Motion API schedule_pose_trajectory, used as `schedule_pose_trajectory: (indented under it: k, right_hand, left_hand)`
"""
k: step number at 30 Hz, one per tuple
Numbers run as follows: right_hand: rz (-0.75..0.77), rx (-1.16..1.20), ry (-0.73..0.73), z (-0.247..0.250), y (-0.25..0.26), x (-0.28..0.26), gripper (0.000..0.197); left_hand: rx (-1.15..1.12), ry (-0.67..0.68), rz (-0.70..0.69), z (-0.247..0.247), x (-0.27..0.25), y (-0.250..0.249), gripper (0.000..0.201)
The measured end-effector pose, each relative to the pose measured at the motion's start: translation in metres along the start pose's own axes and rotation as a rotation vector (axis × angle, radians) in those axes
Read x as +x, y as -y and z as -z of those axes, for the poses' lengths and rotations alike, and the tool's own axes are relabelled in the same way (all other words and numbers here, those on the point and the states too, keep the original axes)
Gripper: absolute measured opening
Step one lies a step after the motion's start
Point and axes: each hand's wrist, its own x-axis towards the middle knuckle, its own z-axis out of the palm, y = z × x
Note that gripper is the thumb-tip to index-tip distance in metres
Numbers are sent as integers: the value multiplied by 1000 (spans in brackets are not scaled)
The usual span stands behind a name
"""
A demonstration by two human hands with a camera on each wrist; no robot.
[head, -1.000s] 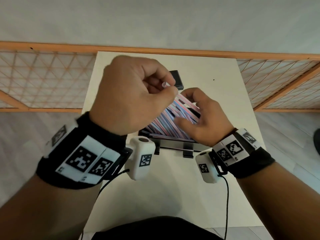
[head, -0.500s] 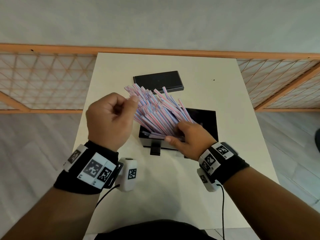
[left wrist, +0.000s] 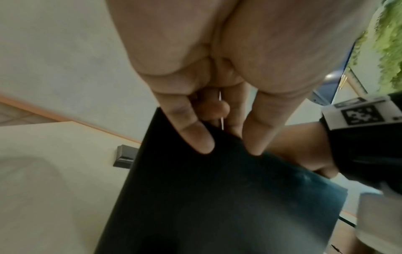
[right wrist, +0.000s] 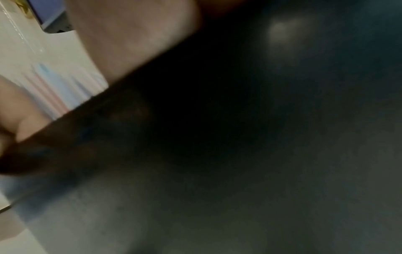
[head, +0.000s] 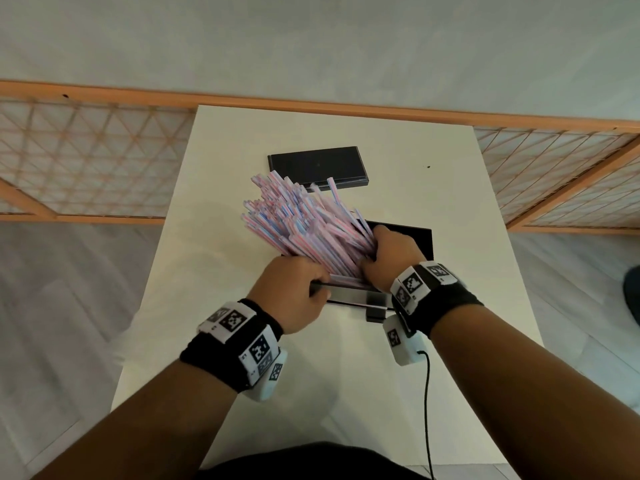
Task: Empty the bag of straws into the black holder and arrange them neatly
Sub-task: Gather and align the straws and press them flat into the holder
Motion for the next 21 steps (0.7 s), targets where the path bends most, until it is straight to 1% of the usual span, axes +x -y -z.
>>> schedule_pose_trajectory:
  k: [6,8,10,14,16,18,21]
  right_hand:
    - [73,-39,31,3,2,2,25]
    - [133,0,9,8,5,1,23]
    - [199,64,-35,12,6,0,25]
    - [289,88,-128,16,9,-5,29]
    - [279,78,-127,16,9,-8,37]
    - [238,82,-133,16,7,-10,40]
    - [173,157,-207,14,-4,-15,46]
  left_hand:
    - [-89,-53,42,-10,-1,7,11]
    - [-105,-66,48,-12,-1,9,10]
    - [-107,-77,59,-13,-1,9,10]
    - [-102,-91,59,-15,0,10,10]
    - [-105,-93,57,-15,0,11,10]
    - [-109,-90,53,-15,0,11,10]
    - [-126,-85,47,-15,-2,13,11]
